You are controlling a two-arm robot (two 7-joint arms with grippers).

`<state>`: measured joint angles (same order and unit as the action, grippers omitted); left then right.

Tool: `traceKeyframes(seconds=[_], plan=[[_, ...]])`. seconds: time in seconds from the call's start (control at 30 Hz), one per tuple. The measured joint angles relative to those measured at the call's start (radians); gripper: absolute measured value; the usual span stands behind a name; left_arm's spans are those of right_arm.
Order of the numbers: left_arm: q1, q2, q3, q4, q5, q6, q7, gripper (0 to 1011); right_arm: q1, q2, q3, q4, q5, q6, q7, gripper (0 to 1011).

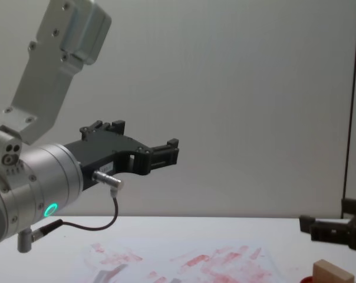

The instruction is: Use the one hand to pick up the stamp and affix it onto the A4 paper.

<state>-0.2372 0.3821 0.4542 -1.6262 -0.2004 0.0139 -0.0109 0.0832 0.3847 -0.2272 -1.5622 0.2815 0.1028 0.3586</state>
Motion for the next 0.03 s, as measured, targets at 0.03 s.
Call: traceKeyframes(seconds=[0.03], plan=[[0.000,0.000,0.000,0.000,0.000,0.000,0.000,1002,0.000,0.000,0.001,-0.003,0.002,-0.001,-0.001,1001]])
